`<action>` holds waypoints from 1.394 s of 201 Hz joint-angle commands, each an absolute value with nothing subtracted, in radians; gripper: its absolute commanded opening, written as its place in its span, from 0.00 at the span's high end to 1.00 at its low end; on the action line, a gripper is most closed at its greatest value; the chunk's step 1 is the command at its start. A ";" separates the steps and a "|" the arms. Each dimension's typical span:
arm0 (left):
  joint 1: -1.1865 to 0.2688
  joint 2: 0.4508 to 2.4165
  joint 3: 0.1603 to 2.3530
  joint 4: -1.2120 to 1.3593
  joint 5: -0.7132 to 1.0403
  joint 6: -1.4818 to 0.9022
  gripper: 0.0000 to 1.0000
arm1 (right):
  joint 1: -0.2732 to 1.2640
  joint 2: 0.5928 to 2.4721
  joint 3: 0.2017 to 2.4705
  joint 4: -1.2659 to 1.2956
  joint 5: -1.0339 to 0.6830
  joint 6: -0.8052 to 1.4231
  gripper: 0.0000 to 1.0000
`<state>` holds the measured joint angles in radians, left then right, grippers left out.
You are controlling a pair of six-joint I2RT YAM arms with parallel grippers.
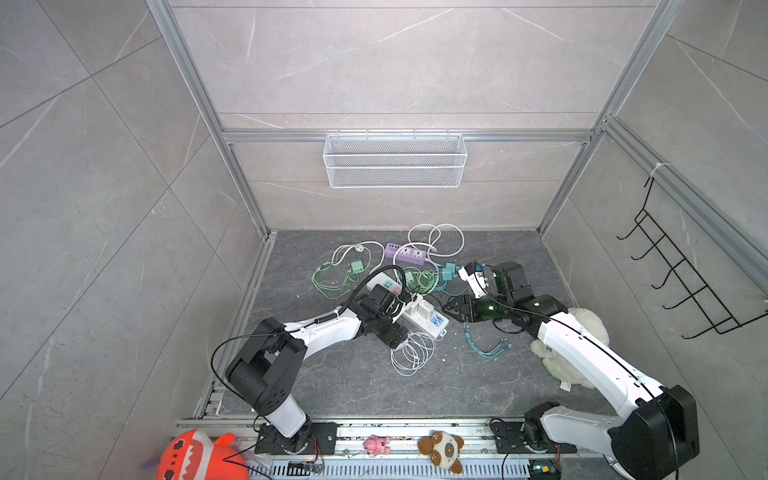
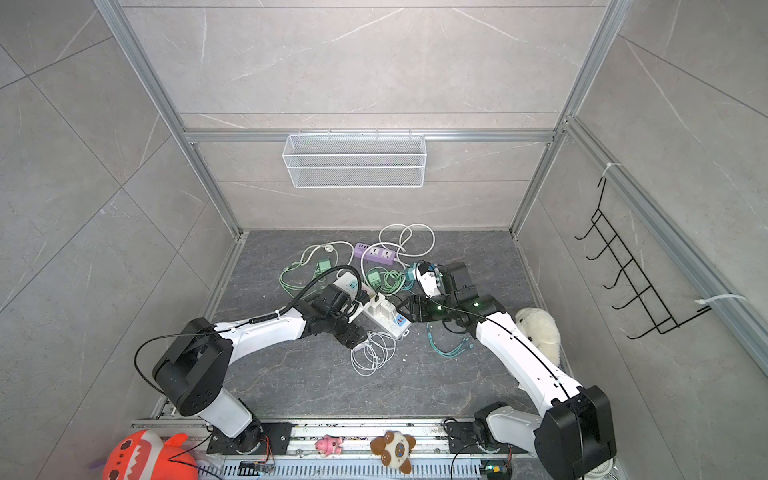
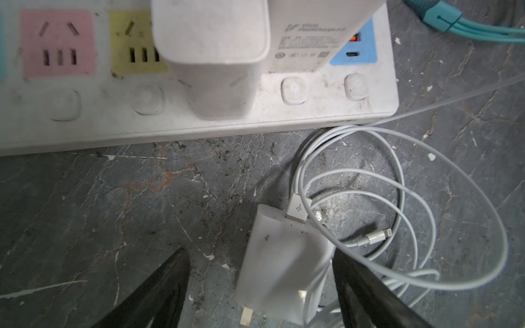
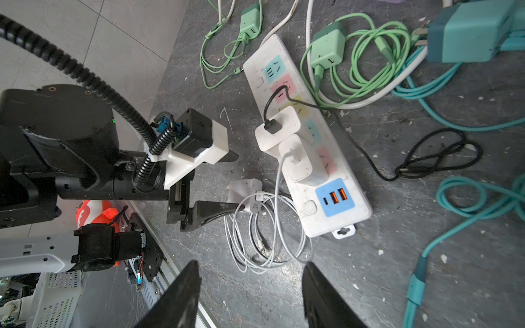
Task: Insert the plug
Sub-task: 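Grasp the white 66W charger with left gripper and lift it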
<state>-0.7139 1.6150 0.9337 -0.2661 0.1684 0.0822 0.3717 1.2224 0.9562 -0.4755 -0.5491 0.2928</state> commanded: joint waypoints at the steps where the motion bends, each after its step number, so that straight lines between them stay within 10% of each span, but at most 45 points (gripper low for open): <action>1: -0.724 1.578 0.910 -0.280 0.207 0.055 0.17 | 0.372 1.220 0.946 -0.493 -0.543 0.272 0.40; 214: -0.755 1.605 0.843 -0.187 0.105 0.059 0.23 | 0.371 1.225 0.973 -0.512 -0.552 0.268 0.40; 280: -0.755 1.624 0.847 -0.137 0.064 0.069 0.58 | 0.371 1.214 1.000 -0.518 -0.572 0.275 0.40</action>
